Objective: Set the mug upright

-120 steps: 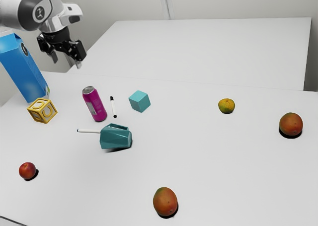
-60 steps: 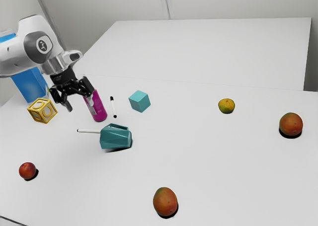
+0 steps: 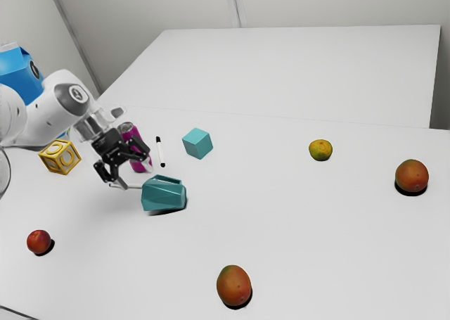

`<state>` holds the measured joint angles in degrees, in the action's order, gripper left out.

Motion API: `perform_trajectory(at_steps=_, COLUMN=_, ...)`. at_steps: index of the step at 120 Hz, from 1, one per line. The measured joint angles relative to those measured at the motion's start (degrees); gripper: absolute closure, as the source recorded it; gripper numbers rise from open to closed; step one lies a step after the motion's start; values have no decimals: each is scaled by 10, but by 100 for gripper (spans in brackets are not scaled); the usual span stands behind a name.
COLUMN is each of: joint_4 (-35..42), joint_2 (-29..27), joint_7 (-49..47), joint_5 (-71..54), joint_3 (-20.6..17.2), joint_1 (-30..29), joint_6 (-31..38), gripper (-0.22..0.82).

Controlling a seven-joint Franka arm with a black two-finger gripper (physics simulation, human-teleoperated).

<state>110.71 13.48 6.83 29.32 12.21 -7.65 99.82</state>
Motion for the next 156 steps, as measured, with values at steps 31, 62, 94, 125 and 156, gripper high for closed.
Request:
perform_trajectory(at_steps=31, joint_4=-19, joint_2=47, joint_7=27, joint_5=63, joint_3=7, joint_1=0, joint_6=4, gripper=0)
perform_trajectory(at_steps=62, joint_4=-15, joint_2=69, joint_7=46, joint_5=117, joint_3=8, joint_1=0, joint_6=5, gripper=0)
perform_trajectory(at_steps=94, joint_4=-9, joint_2=76, joint_7=57, joint_5=164, joint_3=7, joint_1=0, joint_6=5, gripper=7)
perform_trajectory(at_steps=125, joint_4=-13, joint_2=75, joint_7=55, joint_5=162, joint_3=8, joint_1=1, joint_6=1, gripper=59)
perform_trajectory(at_steps=156, joint_4=-23, joint_2=59, joint_7=43, joint_5=161, joint_3=3, joint_1=19, joint_6=0, gripper=75)
